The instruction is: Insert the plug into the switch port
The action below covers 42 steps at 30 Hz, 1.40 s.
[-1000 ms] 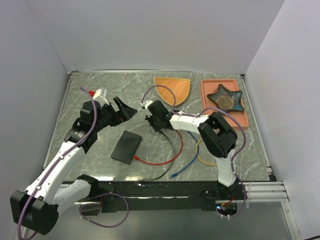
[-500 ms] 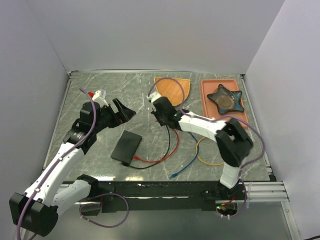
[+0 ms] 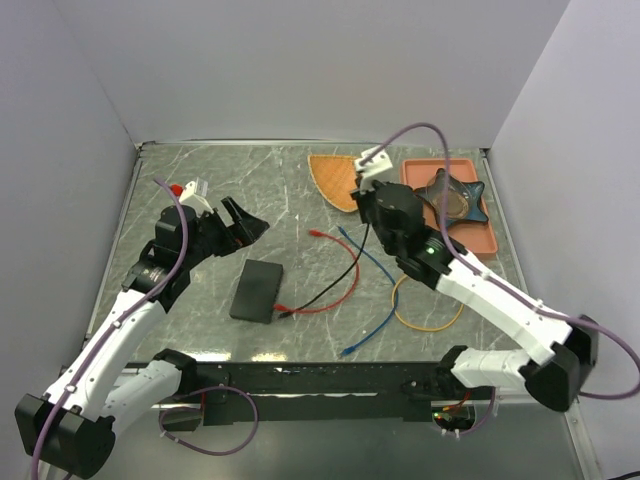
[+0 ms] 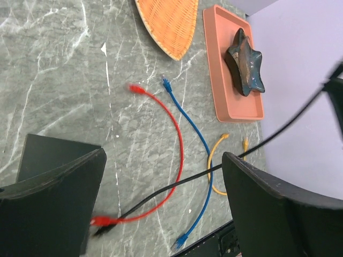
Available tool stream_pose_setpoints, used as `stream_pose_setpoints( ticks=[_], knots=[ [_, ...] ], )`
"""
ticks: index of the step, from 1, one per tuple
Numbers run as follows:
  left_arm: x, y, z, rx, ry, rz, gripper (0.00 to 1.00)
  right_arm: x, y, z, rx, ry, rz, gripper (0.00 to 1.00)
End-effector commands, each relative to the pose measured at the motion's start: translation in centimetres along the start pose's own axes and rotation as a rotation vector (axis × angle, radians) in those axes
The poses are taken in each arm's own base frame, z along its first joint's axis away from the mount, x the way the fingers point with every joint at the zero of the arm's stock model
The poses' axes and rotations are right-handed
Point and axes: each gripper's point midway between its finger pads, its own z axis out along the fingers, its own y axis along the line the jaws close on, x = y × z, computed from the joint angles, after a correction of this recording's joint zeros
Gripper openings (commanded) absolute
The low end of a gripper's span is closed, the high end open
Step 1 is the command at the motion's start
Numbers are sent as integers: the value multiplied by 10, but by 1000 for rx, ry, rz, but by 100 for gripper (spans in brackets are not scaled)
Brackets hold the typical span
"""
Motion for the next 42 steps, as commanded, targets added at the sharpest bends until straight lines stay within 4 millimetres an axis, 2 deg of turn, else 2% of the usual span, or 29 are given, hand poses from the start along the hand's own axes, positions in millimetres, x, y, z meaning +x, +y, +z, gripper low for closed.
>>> stream_pose_setpoints(
  ticks=[1,5,7,9,11,12,13,18,21,22,24,25,28,29,32,36,42],
  knots=[
    [-18,-17,-9,43,-54,15,96,-35,-44,-37,135,-146,26,0],
    [-16,-14,-8,40,-57,9,96,-53,-67,-65,185,-240,73,0],
    [-15,-14,-8,40,-53,12,96,-62,-71,-77,167,-285,95,0],
    [-16,-14,-8,35,-52,11,96,-63,-73,-81,164,-279,82,0],
    [-14,-13,-6,39,-49,11,96,-60,-70,-74,167,-255,74,0],
    [-13,-12,-5,41,-44,6,96,-54,-72,-71,192,-235,66,0],
    [-12,-13,-5,45,-42,8,96,-40,-66,-62,185,-182,42,0],
    [-11,-10,-5,30,-35,13,96,-1,-54,-45,193,-86,24,0],
    [-8,-10,-3,40,-28,14,96,8,-30,-43,56,-87,16,0],
    [-8,-10,-2,37,-25,16,96,4,-11,-47,-63,-115,13,0],
    [-8,-12,-2,46,-19,21,96,7,10,-55,-202,-153,-20,0],
    [-8,-17,-2,77,-17,29,96,5,30,-63,-327,-181,-38,0],
    [-4,-26,-4,143,-12,41,96,9,53,-77,-478,-208,-63,0],
    [-7,-38,-7,205,-26,55,96,10,62,-82,-532,-215,-67,0],
    [-4,-59,-17,344,-23,80,98,17,74,-87,-607,-201,-73,0],
    [1,-83,-27,505,-23,115,98,25,101,-98,-773,-183,-63,0],
    [12,-120,-48,674,-18,201,96,24,119,-106,-881,-179,-32,0]
  ],
)
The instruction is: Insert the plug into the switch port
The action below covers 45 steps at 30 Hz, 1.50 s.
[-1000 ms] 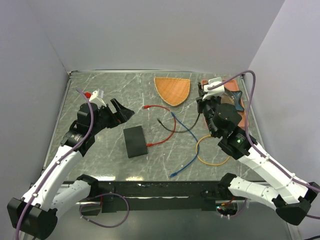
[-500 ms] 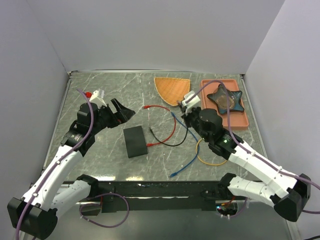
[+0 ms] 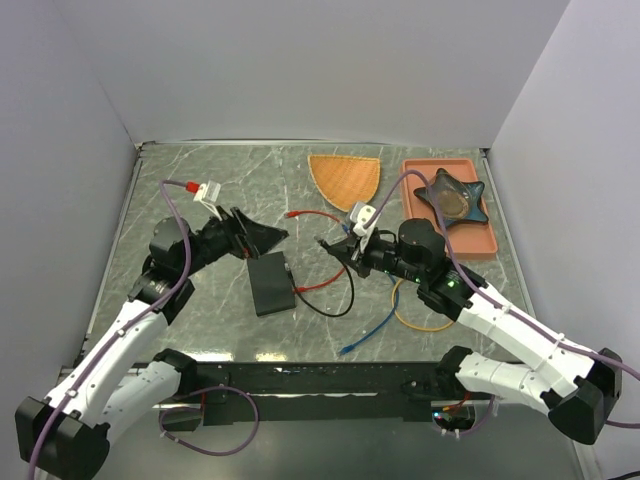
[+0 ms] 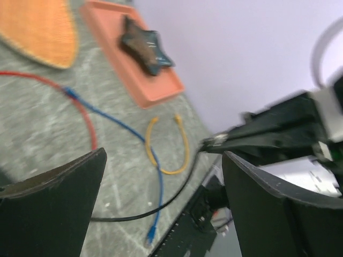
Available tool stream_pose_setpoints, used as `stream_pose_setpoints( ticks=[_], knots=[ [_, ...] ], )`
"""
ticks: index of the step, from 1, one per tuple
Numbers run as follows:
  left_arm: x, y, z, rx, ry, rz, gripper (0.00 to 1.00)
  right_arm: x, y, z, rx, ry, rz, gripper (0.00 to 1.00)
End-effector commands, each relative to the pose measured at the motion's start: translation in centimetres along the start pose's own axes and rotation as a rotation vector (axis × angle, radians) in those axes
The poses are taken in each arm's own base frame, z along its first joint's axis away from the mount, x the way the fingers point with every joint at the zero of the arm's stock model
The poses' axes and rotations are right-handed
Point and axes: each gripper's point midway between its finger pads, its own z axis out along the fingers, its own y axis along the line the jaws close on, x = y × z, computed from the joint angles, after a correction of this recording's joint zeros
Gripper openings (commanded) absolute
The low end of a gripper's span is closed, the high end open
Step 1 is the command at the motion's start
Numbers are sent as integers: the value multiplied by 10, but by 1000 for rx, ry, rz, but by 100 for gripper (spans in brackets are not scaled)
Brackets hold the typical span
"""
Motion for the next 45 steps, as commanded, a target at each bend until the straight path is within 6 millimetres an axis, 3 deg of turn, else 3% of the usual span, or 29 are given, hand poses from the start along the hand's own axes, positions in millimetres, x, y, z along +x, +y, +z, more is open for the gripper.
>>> stream_pose_setpoints(
  ticks=[1,6,18,24,32,41,44,45],
  knots=[
    [-8,-62,-4,228,-28,138,95,-14,27,2,-149,-59,25,0],
    [4,-85,5,286,11,174,93,-18,35,0,-199,-69,35,0],
    [25,-96,29,290,92,215,66,-21,49,-1,-286,-58,48,0],
    [36,-105,38,303,128,236,60,-22,46,0,-270,-54,55,0],
    [38,-95,43,240,122,255,57,-25,31,-5,-172,-64,53,0],
    [39,-92,43,223,124,258,30,-27,27,-10,-159,-60,45,0],
    [38,-93,43,219,117,252,3,-29,29,-11,-168,-68,47,0],
    [36,-95,42,224,106,242,1,-29,29,-11,-165,-69,49,0]
  ],
)
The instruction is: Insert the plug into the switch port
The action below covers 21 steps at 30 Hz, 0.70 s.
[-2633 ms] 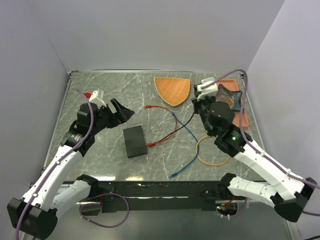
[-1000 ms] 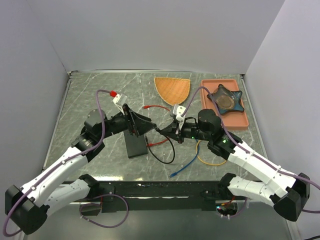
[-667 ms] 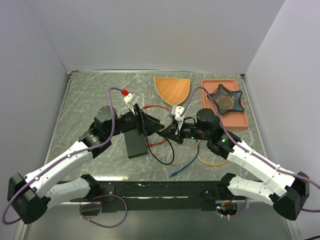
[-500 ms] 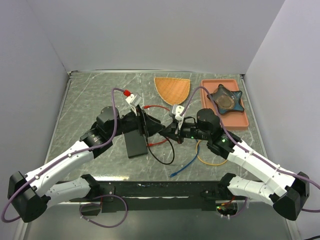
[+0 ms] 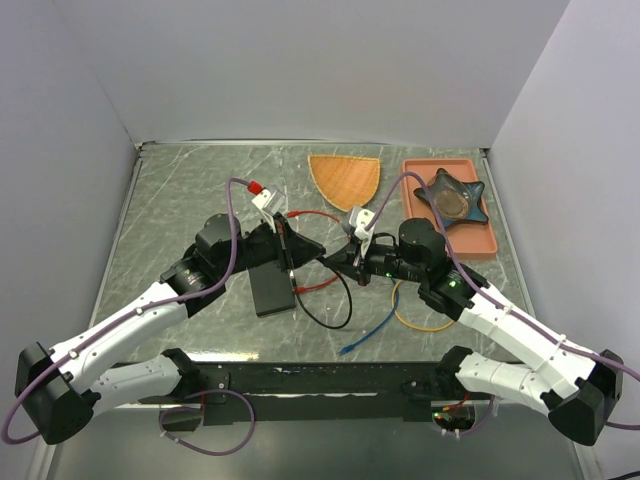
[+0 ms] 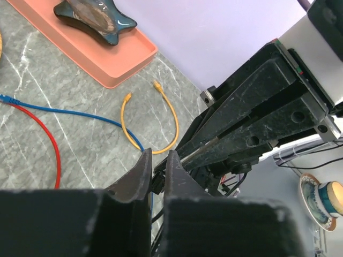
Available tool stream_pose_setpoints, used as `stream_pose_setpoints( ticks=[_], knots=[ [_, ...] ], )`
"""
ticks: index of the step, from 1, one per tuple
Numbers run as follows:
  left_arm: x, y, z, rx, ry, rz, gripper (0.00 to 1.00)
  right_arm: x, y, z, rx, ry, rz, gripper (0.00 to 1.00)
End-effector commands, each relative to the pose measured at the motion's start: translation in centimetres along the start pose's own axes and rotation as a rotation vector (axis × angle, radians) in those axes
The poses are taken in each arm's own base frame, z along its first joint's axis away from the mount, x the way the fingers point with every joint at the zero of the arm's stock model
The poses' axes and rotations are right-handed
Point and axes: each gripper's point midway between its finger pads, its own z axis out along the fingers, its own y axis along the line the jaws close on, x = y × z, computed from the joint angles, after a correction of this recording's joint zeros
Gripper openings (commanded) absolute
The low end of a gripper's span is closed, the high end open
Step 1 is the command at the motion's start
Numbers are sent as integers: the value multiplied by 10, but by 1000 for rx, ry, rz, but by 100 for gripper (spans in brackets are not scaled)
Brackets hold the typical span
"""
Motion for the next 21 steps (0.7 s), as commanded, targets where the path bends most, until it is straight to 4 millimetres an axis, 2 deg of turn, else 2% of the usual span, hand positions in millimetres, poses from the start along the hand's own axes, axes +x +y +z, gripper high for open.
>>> stream_pose_setpoints(
  ticks=[1,3,4,5,7,8,10,11,13,14,15,16,21],
  knots=[
    [-26,-13,-1,20,-80,21,1,-29,-3,-8,20,-70,-29,0],
    [-26,-13,1,11,-76,2,1,-31,-6,-9,39,-68,-25,1],
    [-25,-8,2,-20,-69,-10,1,-32,-12,-10,78,-67,-20,8],
    [-27,-10,5,-26,-67,-18,1,-35,-17,-12,106,-67,-13,22],
    [-29,-7,7,-54,-77,-43,1,-39,-23,-15,142,-62,-15,32],
    [-30,-7,8,-59,-83,-51,1,-46,-29,-20,185,-72,-18,44],
    [-35,-3,8,-92,-110,-89,1,-51,-33,-24,216,-75,-19,54],
    [-39,-3,8,-100,-122,-105,1,-56,-37,-28,247,-85,-25,64],
    [-43,-1,7,-124,-145,-162,1,-59,-40,-30,267,-85,-25,72],
    [-45,3,6,-153,-164,-186,1,-63,-42,-31,278,-91,-27,86],
    [-47,4,5,-164,-178,-234,1,-63,-46,-32,300,-87,-25,90],
    [-49,4,3,-173,-191,-257,1,-63,-46,-32,305,-82,-26,99],
    [-58,7,-4,-217,-249,-391,1,-62,-55,-27,383,-47,-40,99]
  ],
)
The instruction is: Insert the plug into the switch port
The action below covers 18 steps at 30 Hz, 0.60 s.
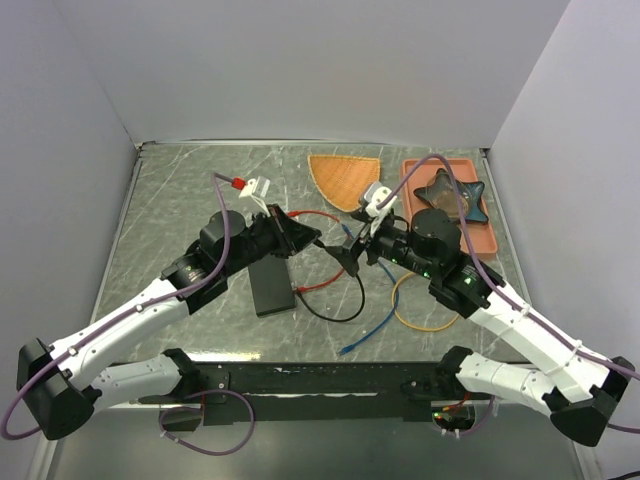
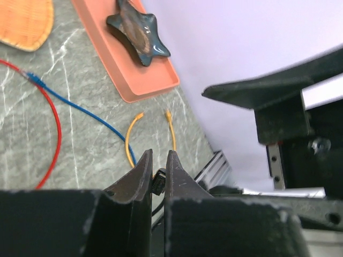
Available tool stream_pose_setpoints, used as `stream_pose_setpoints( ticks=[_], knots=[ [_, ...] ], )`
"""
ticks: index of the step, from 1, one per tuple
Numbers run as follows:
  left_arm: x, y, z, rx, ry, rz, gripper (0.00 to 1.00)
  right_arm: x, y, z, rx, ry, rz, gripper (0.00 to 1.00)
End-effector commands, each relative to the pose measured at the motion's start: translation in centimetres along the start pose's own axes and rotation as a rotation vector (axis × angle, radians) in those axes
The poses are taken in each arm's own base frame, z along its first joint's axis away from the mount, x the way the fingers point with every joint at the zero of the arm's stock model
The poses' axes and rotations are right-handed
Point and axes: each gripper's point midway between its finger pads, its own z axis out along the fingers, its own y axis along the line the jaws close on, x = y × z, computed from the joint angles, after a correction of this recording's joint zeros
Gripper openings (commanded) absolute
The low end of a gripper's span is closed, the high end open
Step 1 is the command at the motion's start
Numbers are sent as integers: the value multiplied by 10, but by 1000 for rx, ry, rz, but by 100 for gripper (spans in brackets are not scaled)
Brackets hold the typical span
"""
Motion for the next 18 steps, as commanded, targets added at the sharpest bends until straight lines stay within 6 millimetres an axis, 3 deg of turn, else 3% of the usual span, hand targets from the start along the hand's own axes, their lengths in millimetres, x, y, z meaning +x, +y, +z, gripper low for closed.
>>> stream_pose_setpoints(
  ticks=[1,4,5,12,16,18],
  knots=[
    [-33,-20,-12,-2,-119,-159,1,-18,-6,3,96,-18,-35,99],
    [-31,-11,-15,-51,-125,-229,1,-14,-8,8,172,-1,-90,96],
    [-30,-11,-14,-52,-124,-235,1,-15,3,14,155,0,-124,95],
    [-27,-13,-12,-39,-105,-247,1,-14,12,32,237,23,-208,88],
    [-26,-11,-11,-43,-103,-248,1,-17,8,36,305,13,-228,68],
    [-27,-13,-12,-35,-108,-246,1,-20,5,35,338,8,-226,64]
  ],
)
